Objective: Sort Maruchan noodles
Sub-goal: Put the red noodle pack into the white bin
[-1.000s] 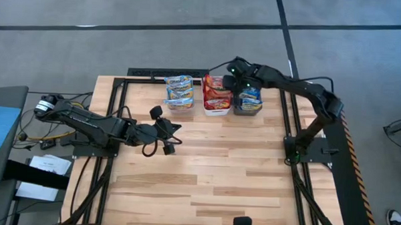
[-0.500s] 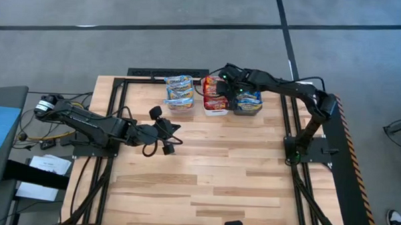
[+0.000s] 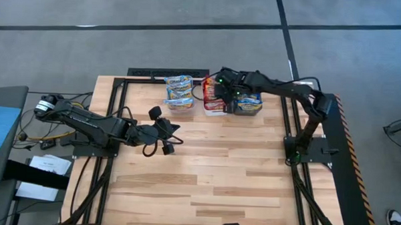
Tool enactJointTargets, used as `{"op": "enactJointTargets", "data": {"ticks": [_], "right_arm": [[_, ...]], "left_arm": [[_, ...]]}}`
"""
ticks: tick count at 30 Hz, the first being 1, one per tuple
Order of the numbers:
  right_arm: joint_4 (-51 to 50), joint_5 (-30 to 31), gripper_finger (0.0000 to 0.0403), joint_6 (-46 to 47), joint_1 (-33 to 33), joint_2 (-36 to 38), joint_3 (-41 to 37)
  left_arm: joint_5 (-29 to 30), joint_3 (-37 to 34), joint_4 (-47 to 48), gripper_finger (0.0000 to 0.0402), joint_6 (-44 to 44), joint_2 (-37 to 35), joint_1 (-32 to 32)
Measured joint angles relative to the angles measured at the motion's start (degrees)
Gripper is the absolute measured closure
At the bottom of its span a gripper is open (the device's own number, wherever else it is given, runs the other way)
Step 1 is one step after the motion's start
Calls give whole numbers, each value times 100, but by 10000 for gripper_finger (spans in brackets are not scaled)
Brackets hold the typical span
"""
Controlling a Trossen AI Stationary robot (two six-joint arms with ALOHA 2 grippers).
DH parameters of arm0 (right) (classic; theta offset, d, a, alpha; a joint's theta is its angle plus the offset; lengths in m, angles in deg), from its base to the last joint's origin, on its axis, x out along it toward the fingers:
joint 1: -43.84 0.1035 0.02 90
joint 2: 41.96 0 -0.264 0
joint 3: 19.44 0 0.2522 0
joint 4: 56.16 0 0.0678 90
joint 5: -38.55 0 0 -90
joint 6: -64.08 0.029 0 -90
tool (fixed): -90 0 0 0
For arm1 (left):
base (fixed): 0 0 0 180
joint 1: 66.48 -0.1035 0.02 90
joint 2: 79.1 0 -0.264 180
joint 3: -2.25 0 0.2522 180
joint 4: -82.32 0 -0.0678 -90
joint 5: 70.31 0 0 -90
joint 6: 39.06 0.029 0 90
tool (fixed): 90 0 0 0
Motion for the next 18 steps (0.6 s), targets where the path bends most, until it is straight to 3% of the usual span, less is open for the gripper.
{"op": "enactJointTargets", "data": {"ticks": [18], "right_arm": [[249, 122, 398, 714, -47, -474, 42]], "left_arm": [[-2, 0, 85, 401, -46, 0, 0]]}}
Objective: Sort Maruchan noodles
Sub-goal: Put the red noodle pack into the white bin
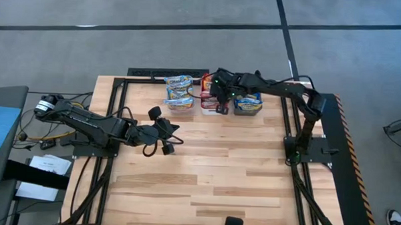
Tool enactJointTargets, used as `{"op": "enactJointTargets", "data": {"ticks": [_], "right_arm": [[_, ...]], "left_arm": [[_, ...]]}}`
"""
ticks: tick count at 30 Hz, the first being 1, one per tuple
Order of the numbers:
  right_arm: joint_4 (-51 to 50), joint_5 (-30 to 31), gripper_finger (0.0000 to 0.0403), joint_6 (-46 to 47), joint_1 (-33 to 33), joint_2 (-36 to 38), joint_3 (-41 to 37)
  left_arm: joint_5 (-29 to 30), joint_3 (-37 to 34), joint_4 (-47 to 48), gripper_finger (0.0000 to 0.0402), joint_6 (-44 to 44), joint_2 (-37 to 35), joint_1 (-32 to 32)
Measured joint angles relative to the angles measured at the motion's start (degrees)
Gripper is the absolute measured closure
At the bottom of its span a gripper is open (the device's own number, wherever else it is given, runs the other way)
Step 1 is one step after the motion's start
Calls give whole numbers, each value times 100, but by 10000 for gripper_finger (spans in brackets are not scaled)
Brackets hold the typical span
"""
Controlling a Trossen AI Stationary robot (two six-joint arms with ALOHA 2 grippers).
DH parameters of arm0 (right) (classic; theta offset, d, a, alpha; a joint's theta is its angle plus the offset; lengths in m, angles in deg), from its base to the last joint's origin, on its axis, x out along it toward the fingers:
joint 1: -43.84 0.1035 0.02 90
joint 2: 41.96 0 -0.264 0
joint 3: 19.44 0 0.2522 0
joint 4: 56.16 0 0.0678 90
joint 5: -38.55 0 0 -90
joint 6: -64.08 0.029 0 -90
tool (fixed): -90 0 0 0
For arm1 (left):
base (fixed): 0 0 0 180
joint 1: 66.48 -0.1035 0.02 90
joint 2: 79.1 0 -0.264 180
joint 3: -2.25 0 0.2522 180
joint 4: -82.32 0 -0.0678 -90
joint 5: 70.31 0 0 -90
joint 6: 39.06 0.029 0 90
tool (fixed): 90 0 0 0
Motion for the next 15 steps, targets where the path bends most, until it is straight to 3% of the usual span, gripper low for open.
{"op": "enactJointTargets", "data": {"ticks": [9, 15], "right_arm": [[88, 401, 397, 1194, -218, -70, -38], [0, -152, 397, 905, -283, -144, -42]], "left_arm": [[-2, 0, 13, 401, -109, 0, 0], [-6, 0, 74, 401, -236, 0, 0]]}}
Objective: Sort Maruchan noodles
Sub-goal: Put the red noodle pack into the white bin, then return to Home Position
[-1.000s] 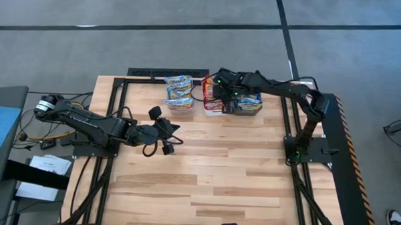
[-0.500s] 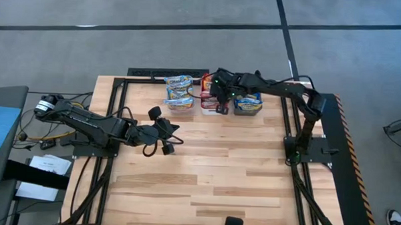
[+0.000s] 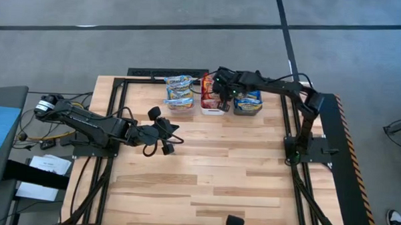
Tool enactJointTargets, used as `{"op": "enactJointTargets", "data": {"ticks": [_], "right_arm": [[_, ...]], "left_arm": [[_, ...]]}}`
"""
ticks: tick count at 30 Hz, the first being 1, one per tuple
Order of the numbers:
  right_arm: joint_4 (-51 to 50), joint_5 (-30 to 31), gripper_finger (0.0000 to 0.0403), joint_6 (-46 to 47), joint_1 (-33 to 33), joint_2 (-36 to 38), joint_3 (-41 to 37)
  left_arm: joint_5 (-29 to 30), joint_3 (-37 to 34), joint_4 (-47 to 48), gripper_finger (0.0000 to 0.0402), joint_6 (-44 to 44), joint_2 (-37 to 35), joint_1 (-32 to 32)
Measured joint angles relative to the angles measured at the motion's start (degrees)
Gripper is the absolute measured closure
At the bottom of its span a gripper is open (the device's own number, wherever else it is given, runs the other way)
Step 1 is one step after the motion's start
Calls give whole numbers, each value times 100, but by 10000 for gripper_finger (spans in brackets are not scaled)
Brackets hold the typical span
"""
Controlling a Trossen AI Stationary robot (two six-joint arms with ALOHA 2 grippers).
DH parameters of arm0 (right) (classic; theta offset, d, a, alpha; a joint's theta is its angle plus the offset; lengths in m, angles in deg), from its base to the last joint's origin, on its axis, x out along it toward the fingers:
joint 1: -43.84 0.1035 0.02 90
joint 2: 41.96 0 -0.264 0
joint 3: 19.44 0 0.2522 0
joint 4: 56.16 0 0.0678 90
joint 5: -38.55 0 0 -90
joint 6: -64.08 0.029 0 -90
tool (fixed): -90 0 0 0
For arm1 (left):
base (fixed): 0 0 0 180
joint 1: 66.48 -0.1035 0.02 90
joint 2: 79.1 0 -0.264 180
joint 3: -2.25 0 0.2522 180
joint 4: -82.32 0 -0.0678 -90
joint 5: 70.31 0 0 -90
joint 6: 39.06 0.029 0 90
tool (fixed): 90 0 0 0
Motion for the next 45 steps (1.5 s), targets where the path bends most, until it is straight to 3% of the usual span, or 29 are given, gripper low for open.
{"op": "enactJointTargets", "data": {"ticks": [10, 17, 34, 42, 45], "right_arm": [[105, 352, 397, -1020, 380, 54, 9], [325, 268, 390, -992, 434, 2, 9], [-82, 347, 255, -501, 439, 124, 67], [-944, 302, 239, -60, 467, 163, 539], [-1313, -14, 239, 155, 480, 215, 715]], "left_arm": [[1, 0, 30, 401, 2, 2, 0], [-3, 0, 55, 401, -7, 20, 0], [-79, 0, 117, 401, -83, -4, 0], [-856, -1, 380, 401, -138, -215, -312], [-1304, 2, 583, 401, -208, -401, -506]]}}
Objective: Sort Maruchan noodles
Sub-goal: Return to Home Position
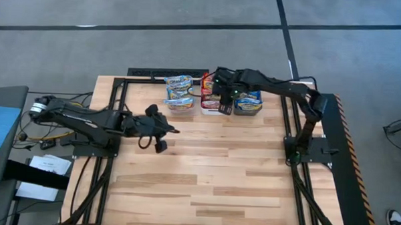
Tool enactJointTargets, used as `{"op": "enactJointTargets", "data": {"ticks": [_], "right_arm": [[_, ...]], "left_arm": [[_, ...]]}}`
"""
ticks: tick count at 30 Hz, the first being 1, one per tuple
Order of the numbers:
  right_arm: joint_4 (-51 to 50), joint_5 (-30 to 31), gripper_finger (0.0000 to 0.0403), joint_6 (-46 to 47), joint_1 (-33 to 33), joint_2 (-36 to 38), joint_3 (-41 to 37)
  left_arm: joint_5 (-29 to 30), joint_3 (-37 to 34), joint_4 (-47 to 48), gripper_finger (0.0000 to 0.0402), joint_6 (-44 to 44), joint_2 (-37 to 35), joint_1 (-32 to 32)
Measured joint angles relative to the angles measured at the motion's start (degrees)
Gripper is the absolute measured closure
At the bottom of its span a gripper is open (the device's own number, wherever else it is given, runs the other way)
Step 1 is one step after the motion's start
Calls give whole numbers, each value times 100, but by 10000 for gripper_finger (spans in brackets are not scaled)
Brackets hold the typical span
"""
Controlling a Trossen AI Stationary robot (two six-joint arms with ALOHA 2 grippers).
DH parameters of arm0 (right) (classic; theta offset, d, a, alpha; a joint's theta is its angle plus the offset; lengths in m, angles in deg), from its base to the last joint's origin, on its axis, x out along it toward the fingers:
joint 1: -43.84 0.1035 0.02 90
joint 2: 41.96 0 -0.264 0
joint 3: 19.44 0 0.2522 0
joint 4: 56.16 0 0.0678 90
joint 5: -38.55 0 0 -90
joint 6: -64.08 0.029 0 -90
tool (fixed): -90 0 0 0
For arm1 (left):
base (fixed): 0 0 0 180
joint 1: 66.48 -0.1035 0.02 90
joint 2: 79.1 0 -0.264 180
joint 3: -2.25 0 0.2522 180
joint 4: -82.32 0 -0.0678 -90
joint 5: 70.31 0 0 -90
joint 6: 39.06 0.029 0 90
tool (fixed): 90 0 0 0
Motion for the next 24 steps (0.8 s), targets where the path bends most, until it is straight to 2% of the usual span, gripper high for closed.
{"op": "enactJointTargets", "data": {"ticks": [4, 7, 12, 15, 19, 24], "right_arm": [[28, -652, 239, 29, 34, 232, 24], [60, -1105, 239, 28, 62, 461, 24], [72, -1806, 239, 114, 122, 919, 22], [168, -2004, 239, 132, 229, 1221, -39], [727, -2068, 239, 150, 475, 1811, -711], [1505, -2069, 239, 691, 724, 2581, -1913]], "left_arm": [[-450, -11, 262, 401, -137, -439, -73], [-560, -215, 157, 401, -97, -930, 2], [-564, -978, -163, 401, -305, -1939, 64], [-842, -1577, -709, 401, -348, -2515, 73], [-1018, -2433, -1559, 401, -295, -3224, 73], [-1142, -3334, -2053, 401, -242, -3968, 73]]}}
